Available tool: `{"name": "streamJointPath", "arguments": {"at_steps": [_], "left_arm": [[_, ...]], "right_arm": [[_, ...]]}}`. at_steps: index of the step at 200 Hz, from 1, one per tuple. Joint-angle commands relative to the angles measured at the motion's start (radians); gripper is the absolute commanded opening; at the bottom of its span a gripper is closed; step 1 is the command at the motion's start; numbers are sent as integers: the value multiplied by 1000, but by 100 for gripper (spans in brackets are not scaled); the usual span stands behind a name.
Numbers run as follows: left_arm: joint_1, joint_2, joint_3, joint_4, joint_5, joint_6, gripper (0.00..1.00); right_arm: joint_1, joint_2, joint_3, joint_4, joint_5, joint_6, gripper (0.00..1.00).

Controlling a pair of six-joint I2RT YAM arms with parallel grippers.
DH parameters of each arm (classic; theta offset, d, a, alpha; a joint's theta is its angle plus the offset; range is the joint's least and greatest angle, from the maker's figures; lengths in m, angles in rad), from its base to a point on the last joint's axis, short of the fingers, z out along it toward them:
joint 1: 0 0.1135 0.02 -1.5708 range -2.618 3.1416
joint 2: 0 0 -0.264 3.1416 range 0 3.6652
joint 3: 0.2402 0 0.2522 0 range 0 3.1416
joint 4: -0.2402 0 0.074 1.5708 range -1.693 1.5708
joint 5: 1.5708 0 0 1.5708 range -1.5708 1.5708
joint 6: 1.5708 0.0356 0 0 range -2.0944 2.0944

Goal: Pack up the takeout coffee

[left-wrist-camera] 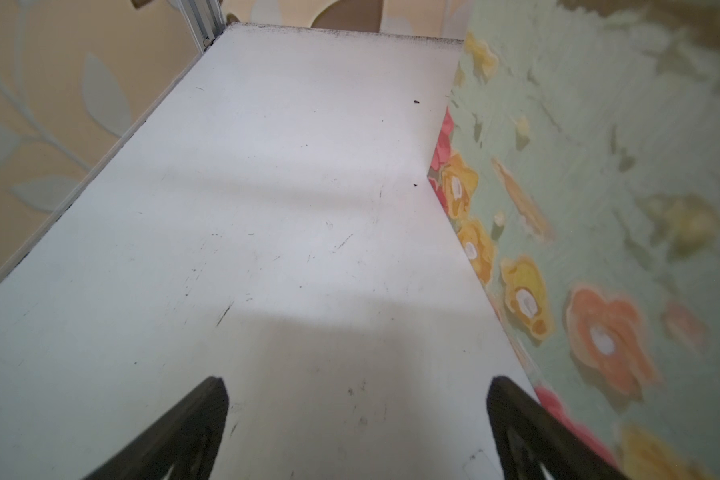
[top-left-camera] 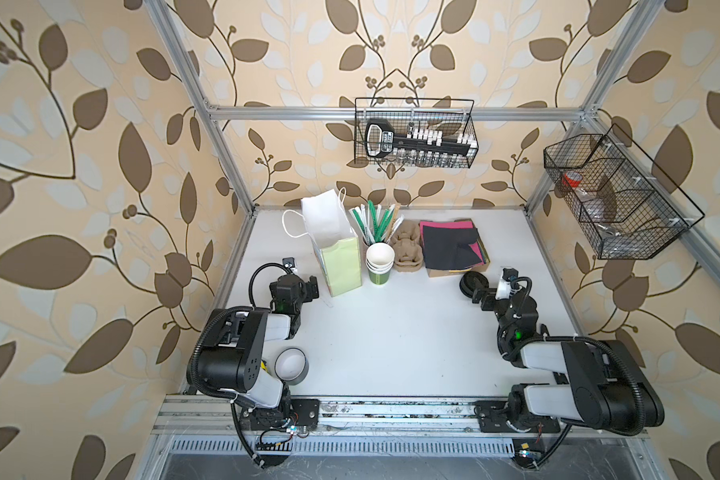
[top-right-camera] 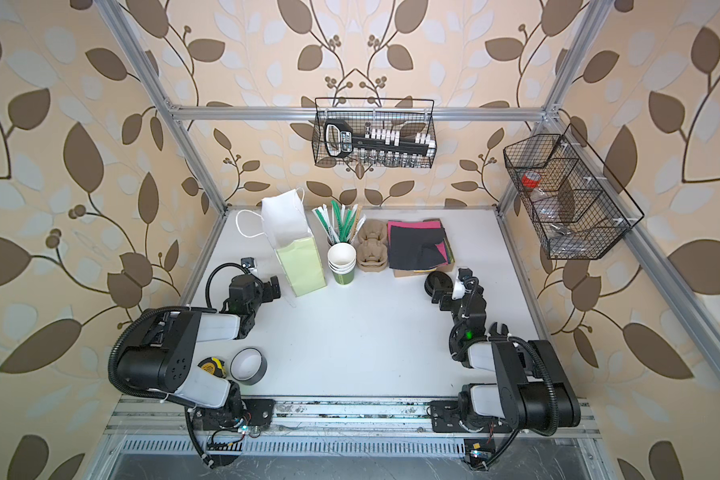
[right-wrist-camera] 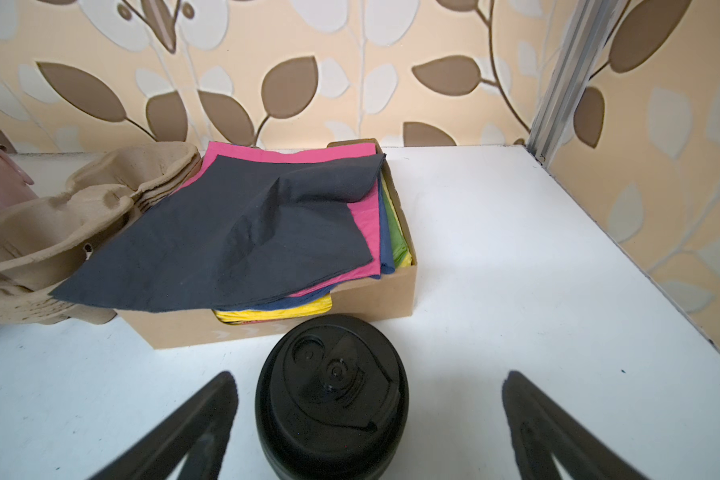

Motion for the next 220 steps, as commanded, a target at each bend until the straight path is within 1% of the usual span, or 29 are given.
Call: {"name": "streamJointPath", "arguments": {"at_steps": [1, 137, 152, 162, 168, 176, 186, 196, 203, 215, 220], "left_arm": [[-9, -26, -6, 40, 4, 21, 99], [-9, -26, -5, 39, 4, 21, 99], [-9, -27, -7, 40, 4, 21, 99], [-9, -26, -6, 40, 3, 21, 99], [-9, -26, -5, 40, 4, 20, 99], [-9, -26, -6, 40, 4, 21, 99], [-8, -26, -7, 40, 3, 21, 99], [-9, -25, -5, 40, 4, 21, 99], [-8, -26, -5, 40, 4, 20, 99], [-8, -28, -9, 42, 5, 21, 99], [-8, -32, -11, 46, 4, 21, 99]], "right_arm": [[1, 2, 22, 5, -5, -24, 100], [-1, 0, 22, 5, -6, -24, 100], [5, -1, 22, 7, 2, -27, 100], [21, -7, 24, 15, 32, -34, 100], [37, -27, 28, -13, 61, -40, 100], [59, -90, 18, -41, 90, -56, 100], [125, -194, 42, -182, 222, -71, 100], [179, -277, 69, -264, 254, -113, 100], [221, -345, 83, -315, 299, -105, 100], [272, -461, 104, -393, 293, -71, 100], [286, -508, 116, -431, 284, -33, 100]]}}
